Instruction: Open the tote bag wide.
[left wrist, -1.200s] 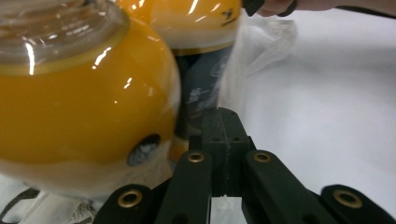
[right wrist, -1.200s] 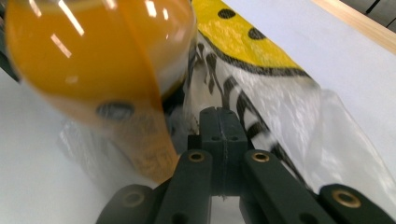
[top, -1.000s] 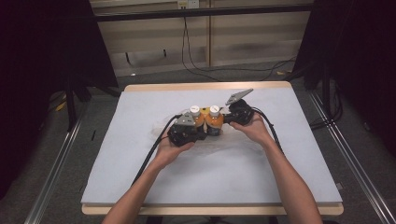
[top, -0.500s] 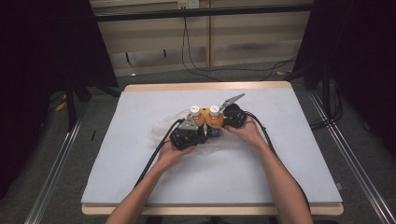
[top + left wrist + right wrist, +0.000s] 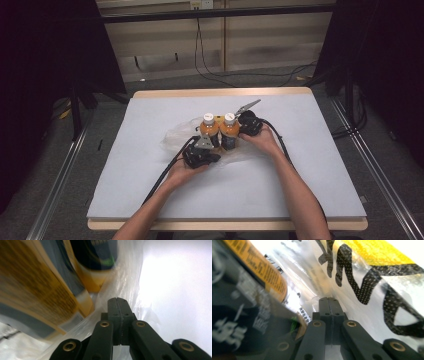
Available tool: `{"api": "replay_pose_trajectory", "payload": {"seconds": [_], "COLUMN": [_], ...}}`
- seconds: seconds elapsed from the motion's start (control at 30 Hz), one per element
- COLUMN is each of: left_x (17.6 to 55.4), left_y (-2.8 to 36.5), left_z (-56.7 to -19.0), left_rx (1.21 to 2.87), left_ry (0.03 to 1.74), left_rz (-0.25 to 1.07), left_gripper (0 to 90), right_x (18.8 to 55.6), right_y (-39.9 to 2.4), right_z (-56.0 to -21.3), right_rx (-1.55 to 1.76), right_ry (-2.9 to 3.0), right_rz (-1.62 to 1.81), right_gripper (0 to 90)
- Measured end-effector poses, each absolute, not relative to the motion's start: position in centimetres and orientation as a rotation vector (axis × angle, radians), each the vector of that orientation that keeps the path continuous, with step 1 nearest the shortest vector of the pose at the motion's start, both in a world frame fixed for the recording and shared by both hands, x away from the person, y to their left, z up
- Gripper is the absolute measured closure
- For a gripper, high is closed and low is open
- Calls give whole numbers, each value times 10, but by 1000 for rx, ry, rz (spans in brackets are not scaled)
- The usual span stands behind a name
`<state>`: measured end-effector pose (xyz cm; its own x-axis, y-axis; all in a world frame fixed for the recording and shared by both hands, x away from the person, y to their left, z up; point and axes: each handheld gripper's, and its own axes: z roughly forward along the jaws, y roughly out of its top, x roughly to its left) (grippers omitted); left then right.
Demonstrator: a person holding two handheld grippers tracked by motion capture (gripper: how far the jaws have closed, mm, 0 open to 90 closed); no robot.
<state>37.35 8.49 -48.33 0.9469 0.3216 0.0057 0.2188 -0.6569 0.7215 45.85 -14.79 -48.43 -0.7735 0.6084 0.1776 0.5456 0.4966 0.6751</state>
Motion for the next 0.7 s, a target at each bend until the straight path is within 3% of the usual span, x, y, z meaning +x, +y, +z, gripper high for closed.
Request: {"api": "replay_pose_trajectory", "payload": {"seconds": [0.7], "left_x": [353], "left_y": [92], "left_z": [-481], "left_rx": [2345], "left_ry": [292], "left_rz": [57], "left_gripper": [900], "right_x": [483], "right_y": [-132], "right_z": [-479], "right_rx": [1097], "right_ry": [2623], "right_rz": [1018], "right_gripper": [900]}}
